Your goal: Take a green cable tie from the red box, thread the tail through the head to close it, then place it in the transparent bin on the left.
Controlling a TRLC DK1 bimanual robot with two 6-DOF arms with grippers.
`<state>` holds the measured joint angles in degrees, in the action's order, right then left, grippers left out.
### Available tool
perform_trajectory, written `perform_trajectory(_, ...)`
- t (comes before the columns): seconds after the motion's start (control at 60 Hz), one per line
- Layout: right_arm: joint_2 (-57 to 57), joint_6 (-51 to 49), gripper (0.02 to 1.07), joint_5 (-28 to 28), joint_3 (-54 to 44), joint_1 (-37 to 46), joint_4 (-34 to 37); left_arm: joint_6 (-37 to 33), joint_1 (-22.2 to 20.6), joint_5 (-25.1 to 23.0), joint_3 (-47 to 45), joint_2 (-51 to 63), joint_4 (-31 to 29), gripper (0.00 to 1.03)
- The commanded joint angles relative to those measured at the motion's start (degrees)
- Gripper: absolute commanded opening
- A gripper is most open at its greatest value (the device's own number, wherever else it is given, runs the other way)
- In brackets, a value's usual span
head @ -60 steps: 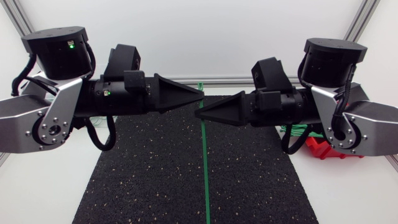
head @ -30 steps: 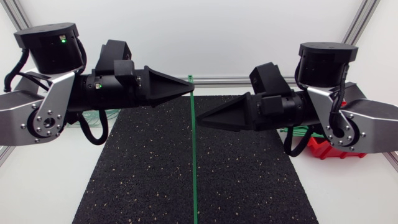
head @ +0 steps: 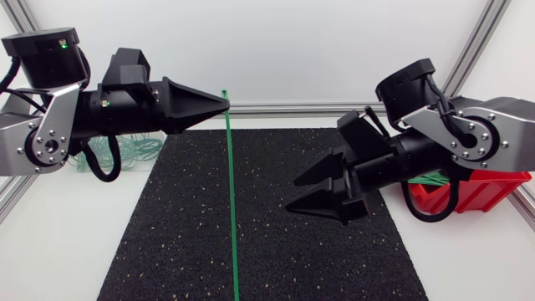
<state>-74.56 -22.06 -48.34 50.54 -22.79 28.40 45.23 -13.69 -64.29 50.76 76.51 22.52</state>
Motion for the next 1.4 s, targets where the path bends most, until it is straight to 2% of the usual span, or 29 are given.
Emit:
perform_trajectory(0.0, -1.90, -8.87, 1.03, 3.34, 2.37, 0.29, 4.47, 0.21, 0.77, -0.92, 1.36, 1.45, -0.02, 0.04)
perform_trajectory(0.1, -3.48, -11.95, 1.03, 3.69, 4.83, 1.69, 10.18, 0.21, 1.13, -1.10, 1.36, 1.62, -0.11, 0.04)
perform_trajectory(0.217, -1.72, -14.06, 1.03, 8.43, 4.30, 2.31, 11.41, 0.12, 1.30, -1.19, 1.53, 2.06, -0.29, 0.04)
perform_trajectory(0.317, -2.25, -19.42, 1.03, 8.35, 4.04, 2.57, 14.58, 0.12, 1.30, -1.63, 2.59, 3.03, -1.17, 0.04)
perform_trajectory(0.4, -1.90, -23.73, 1.03, 9.58, 2.54, 2.57, 12.47, 0.12, 1.21, -2.15, 4.43, 4.35, -2.75, 0.04)
perform_trajectory(0.467, -1.81, -31.20, 1.03, 11.77, 1.93, 2.31, 12.11, 0.12, 1.13, -2.50, 6.54, 5.67, -5.47, 0.04)
perform_trajectory(0.517, -1.37, -34.19, 1.03, 14.15, 0.78, 2.13, 8.86, 0.12, 1.13, -3.21, 7.95, 6.63, -7.05, 0.04)
perform_trajectory(0.617, -1.37, -38.76, 1.02, 14.32, -0.27, 2.13, 5.61, 0.12, 1.13, -4.26, 10.15, 8.57, -10.66, 0.04)
perform_trajectory(0.7, -1.20, -40.60, 1.02, 17.75, -1.33, 1.60, 2.27, 0.03, 1.21, -5.05, 12.17, 10.41, -14.53, 0.04)
perform_trajectory(0.933, 1.18, -41.22, 1.03, 26.36, -4.40, -4.46, -5.64, 0.38, 1.92, -5.05, 13.13, 12.26, -16.11, 0.04)
perform_trajectory(1.017, 3.29, -39.20, 1.03, 29.35, -6.86, -7.27, -12.14, 0.12, 2.00, -5.05, 13.05, 12.35, -16.11, 0.04)
perform_trajectory(1.1, 3.46, -40.16, 1.03, 29.09, -6.77, -8.77, -11.88, 0.12, 2.09, -4.97, 13.13, 12.44, -16.11, 0.04)
perform_trajectory(1.183, 1.79, -52.47, 1.03, 28.47, -6.07, -10.79, -3.18, 0.03, 2.18, -4.97, 13.40, 12.87, -16.11, 0.04)
perform_trajectory(1.233, 0.30, -56.16, 1.03, 28.82, -5.98, -11.84, 0.07, -0.06, 2.18, -4.97, 13.57, 13.14, -16.11, 0.04)
perform_trajectory(1.333, 0.12, -55.02, 1.03, 32.78, -8.44, -13.86, -3.97, -0.32, 2.18, -4.88, 13.84, 13.84, -16.11, 0.04)
perform_trajectory(1.383, 1.09, -55.10, 1.03, 35.33, -11.08, -15.18, -9.95, -0.67, 2.27, -4.97, 13.75, 14.10, -16.11, 0.04)
